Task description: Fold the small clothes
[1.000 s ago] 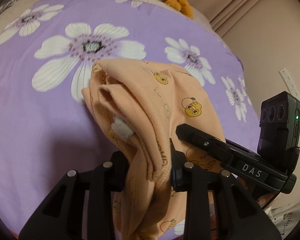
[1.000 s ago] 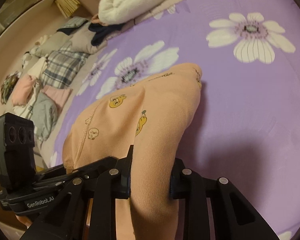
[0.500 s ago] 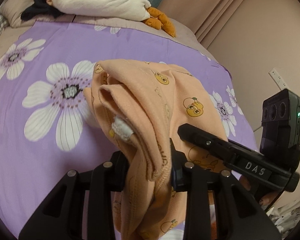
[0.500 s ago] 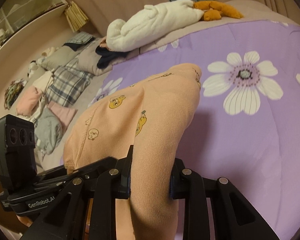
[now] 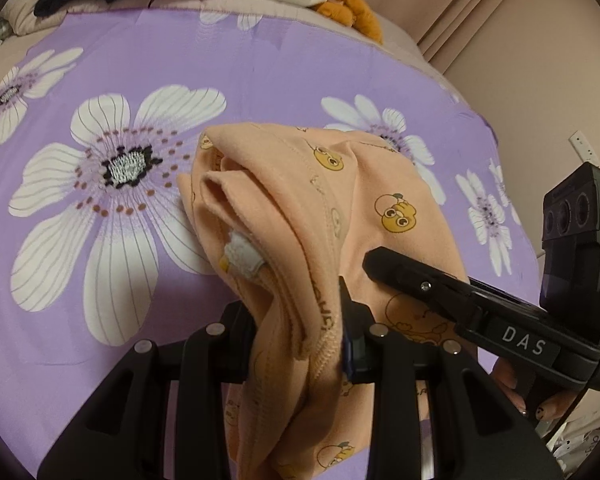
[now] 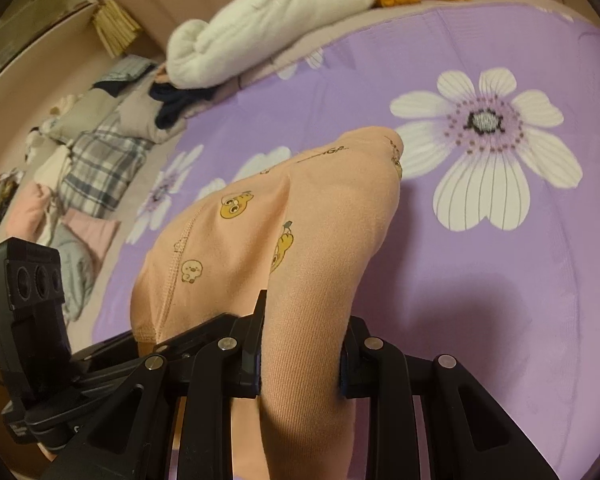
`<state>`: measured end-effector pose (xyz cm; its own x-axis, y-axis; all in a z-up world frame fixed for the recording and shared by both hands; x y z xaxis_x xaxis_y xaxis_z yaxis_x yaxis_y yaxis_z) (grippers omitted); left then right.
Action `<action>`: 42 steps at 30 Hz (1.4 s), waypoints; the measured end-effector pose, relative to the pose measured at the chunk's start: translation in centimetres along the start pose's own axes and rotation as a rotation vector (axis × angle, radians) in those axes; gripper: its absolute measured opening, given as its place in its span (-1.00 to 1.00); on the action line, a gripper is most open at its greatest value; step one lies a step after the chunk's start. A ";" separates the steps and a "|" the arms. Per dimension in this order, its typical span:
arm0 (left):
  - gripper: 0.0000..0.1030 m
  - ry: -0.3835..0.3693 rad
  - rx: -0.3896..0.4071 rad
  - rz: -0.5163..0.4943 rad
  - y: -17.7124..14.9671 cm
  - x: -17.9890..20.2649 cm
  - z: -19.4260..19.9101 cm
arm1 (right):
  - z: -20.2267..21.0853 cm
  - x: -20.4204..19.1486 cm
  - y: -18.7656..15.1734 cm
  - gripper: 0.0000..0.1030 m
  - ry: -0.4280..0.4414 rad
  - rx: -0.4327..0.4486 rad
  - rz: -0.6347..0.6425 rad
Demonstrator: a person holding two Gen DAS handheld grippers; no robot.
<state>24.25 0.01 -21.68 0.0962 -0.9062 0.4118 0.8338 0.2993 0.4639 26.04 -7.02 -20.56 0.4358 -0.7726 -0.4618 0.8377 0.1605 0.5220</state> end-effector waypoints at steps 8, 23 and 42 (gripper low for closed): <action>-0.32 -0.001 -0.054 0.038 -0.8 -1.1 -2.5 | -2.0 1.8 -1.2 -0.45 -0.040 -0.058 -0.047; 0.78 0.084 0.070 0.055 -1.2 -0.9 5.0 | 4.0 2.9 -1.0 0.61 -0.127 0.053 -0.092; 0.99 0.179 0.235 -0.076 -4.3 3.3 15.4 | 14.6 -1.6 -2.2 0.91 -0.346 0.290 0.067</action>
<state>12.65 0.33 -10.23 0.1499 -0.9608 0.2334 0.6953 0.2703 0.6659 18.69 -15.12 -10.54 0.3089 -0.9340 -0.1796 0.6634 0.0763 0.7444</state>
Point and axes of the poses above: each gripper's, at about its wrist camera, not at the fingertips, and z roughly against the way its jaws point, x to its right, y to its top, the point moved 10 cm from there along -z, roughly the way its jaws point, and after that the axes turned 1 degree about -x, right-handed, at the moved point
